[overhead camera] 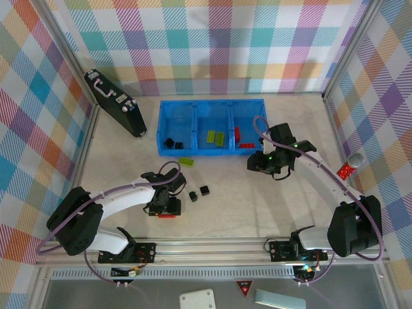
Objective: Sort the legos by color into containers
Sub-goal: Pick up the lego from the middle-left of the table.
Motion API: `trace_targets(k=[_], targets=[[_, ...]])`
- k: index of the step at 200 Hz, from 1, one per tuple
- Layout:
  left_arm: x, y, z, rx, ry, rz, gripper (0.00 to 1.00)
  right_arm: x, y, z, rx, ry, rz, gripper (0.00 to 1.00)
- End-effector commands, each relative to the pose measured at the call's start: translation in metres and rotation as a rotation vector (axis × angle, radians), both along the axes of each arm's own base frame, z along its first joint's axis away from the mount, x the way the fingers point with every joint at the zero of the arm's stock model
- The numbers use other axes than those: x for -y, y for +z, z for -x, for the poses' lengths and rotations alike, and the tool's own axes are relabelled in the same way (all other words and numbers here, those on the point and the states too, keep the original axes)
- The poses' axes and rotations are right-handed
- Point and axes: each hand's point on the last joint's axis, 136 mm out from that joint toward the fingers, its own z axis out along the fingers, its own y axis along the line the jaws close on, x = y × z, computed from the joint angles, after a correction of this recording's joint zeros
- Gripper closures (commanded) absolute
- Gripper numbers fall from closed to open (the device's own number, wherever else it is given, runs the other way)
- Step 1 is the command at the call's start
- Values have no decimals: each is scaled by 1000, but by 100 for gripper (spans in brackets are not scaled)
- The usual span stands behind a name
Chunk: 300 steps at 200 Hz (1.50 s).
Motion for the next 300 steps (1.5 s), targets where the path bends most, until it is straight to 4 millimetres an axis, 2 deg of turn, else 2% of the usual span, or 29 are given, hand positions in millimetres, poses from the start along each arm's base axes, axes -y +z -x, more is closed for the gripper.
trace_targets(k=[1, 35, 77, 104, 141, 179, 209, 227, 272, 300], targets=[[4, 4, 3, -16, -2, -4, 36, -4, 6, 2, -3, 7, -13, 63], [14, 9, -2, 4, 13, 29, 40, -4, 10, 2, 5, 3, -10, 63], [39, 26, -17, 67, 92, 171, 42, -4, 17, 5, 39, 5, -20, 63], [59, 46, -33, 133, 154, 283, 43, -9, 23, 5, 94, 20, -54, 59], [85, 82, -60, 221, 212, 405, 43, -23, 34, 0, 199, 45, -145, 59], [111, 123, -87, 318, 279, 566, 44, -52, 46, 0, 371, 110, -250, 60], [118, 144, -97, 367, 332, 653, 45, -82, 54, 10, 558, 198, -269, 60], [123, 160, -102, 397, 350, 713, 45, -97, 58, 16, 625, 235, -308, 55], [123, 197, -108, 472, 414, 855, 46, -127, 63, 25, 756, 290, -350, 54], [115, 209, -108, 501, 450, 900, 46, -150, 69, 29, 832, 321, -410, 53]])
